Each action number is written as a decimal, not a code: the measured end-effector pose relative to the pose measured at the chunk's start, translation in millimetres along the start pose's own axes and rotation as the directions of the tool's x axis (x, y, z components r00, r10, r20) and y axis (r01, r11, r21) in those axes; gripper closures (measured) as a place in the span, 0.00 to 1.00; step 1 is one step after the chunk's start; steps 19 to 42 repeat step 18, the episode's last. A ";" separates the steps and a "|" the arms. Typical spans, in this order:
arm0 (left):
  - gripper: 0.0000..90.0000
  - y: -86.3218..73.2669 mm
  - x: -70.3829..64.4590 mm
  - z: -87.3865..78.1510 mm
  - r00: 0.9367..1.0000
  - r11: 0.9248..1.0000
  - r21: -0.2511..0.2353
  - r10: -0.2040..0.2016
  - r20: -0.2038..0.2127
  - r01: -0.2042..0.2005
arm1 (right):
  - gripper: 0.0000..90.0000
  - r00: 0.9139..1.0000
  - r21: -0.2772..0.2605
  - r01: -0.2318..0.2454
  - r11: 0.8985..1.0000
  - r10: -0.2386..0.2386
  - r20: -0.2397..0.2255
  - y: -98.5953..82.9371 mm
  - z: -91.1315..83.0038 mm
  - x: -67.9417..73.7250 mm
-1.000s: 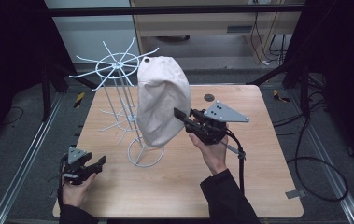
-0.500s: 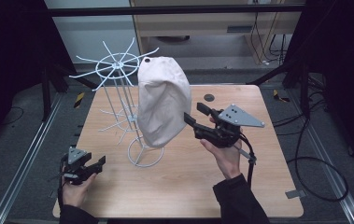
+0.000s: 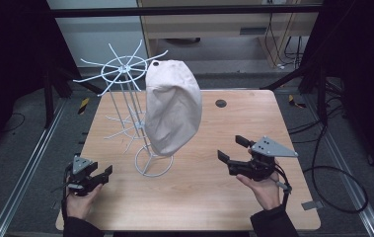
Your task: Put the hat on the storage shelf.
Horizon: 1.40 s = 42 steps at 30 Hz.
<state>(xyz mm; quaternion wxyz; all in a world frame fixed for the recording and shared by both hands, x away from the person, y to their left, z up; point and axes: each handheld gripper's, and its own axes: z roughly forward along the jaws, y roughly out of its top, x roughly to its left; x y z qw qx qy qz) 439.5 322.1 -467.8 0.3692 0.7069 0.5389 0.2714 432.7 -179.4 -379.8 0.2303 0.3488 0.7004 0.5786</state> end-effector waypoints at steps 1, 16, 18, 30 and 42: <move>0.45 0.0 0.0 0.0 1.000 1.000 0.000 0.000 0.000 0.000 | 0.22 1.000 0.000 0.000 1.000 0.000 0.000 0.0 0.0 0.0; 0.47 -2.4 1.3 -1.1 1.000 1.000 0.010 -0.013 0.015 0.013 | 0.27 0.970 0.161 -0.118 0.980 0.079 0.231 -78.2 -9.4 -52.4; 0.45 -3.1 1.4 0.3 1.000 1.000 0.015 -0.013 0.018 0.013 | 0.27 0.960 0.175 -0.135 0.975 0.085 0.265 -85.5 -9.9 -59.2; 0.45 -3.1 1.4 0.3 1.000 1.000 0.015 -0.013 0.018 0.013 | 0.27 0.960 0.175 -0.135 0.975 0.085 0.265 -85.5 -9.9 -59.2; 0.45 -3.1 1.4 0.3 1.000 1.000 0.015 -0.013 0.018 0.013 | 0.27 0.960 0.175 -0.135 0.975 0.085 0.265 -85.5 -9.9 -59.2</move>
